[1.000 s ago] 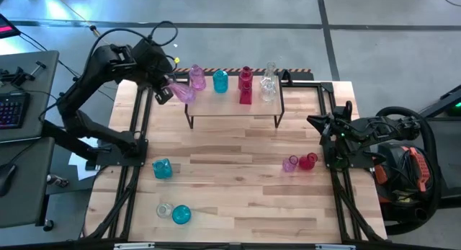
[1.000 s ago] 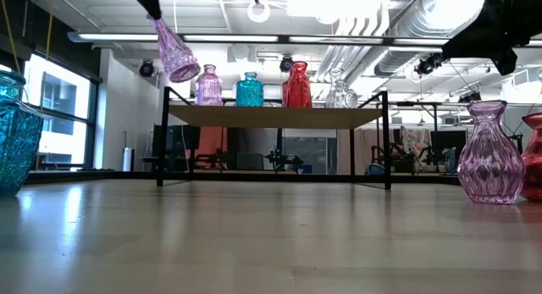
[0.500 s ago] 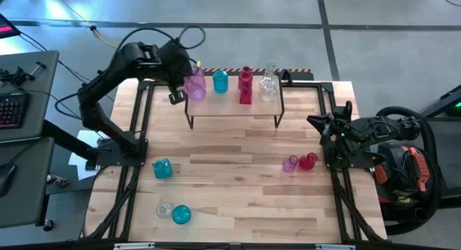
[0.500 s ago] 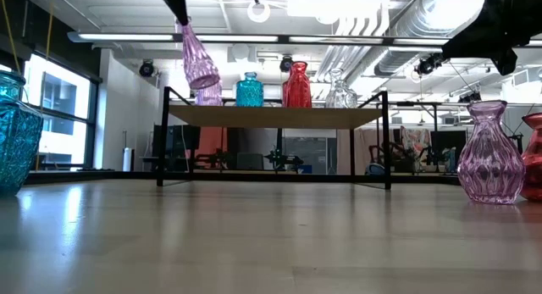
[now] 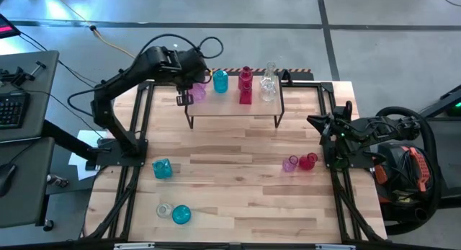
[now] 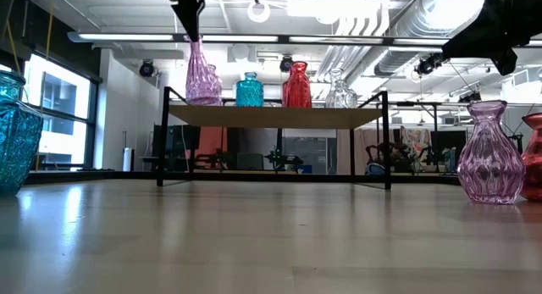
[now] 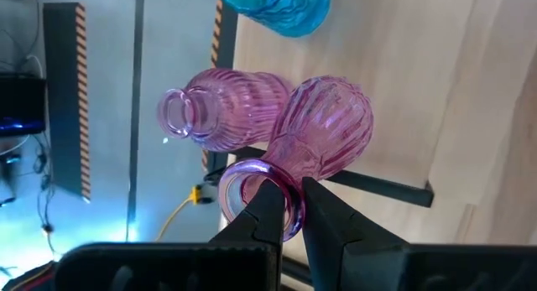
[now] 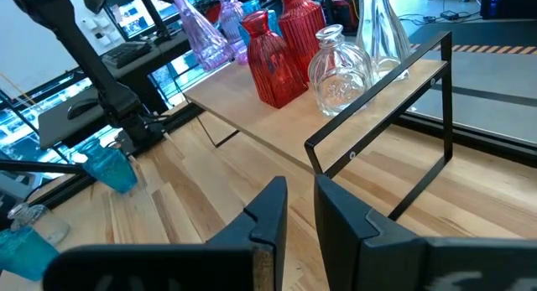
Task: Sort vases onto shelf
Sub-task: Put the top violet vase on the shelf aligned with the other violet vase
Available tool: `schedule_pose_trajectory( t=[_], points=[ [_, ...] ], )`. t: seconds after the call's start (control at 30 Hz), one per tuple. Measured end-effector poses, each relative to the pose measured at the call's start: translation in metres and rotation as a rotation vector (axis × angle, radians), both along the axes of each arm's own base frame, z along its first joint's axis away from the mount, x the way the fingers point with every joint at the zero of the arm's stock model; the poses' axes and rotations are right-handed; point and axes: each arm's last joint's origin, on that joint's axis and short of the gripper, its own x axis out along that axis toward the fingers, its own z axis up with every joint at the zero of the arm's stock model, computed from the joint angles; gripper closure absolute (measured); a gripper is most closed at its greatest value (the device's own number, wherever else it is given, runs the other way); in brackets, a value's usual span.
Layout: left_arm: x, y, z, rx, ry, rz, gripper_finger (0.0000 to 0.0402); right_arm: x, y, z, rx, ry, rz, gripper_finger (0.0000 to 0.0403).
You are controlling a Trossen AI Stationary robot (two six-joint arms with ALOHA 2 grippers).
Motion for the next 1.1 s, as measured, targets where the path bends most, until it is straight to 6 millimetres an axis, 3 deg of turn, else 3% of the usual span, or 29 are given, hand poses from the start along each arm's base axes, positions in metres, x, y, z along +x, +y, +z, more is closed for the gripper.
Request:
schedule_pose_trajectory(
  t=[0.47, 1.1],
  points=[
    [0.018, -0.007, -0.011, 0.067, 0.103, -0.079, 0.0385, 0.000, 0.000, 0.000, 0.000, 0.000, 0.000, 0.0359],
    [0.018, -0.008, -0.011, 0.064, 0.118, -0.115, 0.0384, 0.000, 0.000, 0.000, 0.000, 0.000, 0.000, 0.0359]
  ],
)
